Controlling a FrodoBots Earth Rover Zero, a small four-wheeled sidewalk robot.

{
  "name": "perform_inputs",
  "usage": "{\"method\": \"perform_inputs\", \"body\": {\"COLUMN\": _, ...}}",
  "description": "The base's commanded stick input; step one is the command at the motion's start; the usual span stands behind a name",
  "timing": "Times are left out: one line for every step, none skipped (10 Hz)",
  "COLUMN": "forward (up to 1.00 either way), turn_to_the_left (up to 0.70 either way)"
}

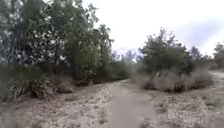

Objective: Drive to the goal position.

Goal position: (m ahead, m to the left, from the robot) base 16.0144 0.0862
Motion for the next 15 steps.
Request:
{"method": "perform_inputs", "body": {"forward": 0.45, "turn_to_the_left": 0.0}}
{"method": "perform_inputs", "body": {"forward": 0.45, "turn_to_the_left": 0.0}}
{"method": "perform_inputs", "body": {"forward": 0.45, "turn_to_the_left": 0.0}}
{"method": "perform_inputs", "body": {"forward": 0.45, "turn_to_the_left": 0.0}}
{"method": "perform_inputs", "body": {"forward": 0.45, "turn_to_the_left": 0.0}}
{"method": "perform_inputs", "body": {"forward": 0.45, "turn_to_the_left": 0.0}}
{"method": "perform_inputs", "body": {"forward": 0.45, "turn_to_the_left": 0.0}}
{"method": "perform_inputs", "body": {"forward": 0.45, "turn_to_the_left": 0.0}}
{"method": "perform_inputs", "body": {"forward": 0.45, "turn_to_the_left": 0.0}}
{"method": "perform_inputs", "body": {"forward": 0.45, "turn_to_the_left": 0.0}}
{"method": "perform_inputs", "body": {"forward": 0.45, "turn_to_the_left": 0.0}}
{"method": "perform_inputs", "body": {"forward": 0.45, "turn_to_the_left": 0.0}}
{"method": "perform_inputs", "body": {"forward": 0.45, "turn_to_the_left": 0.0}}
{"method": "perform_inputs", "body": {"forward": 0.45, "turn_to_the_left": 0.0}}
{"method": "perform_inputs", "body": {"forward": 0.45, "turn_to_the_left": 0.0}}
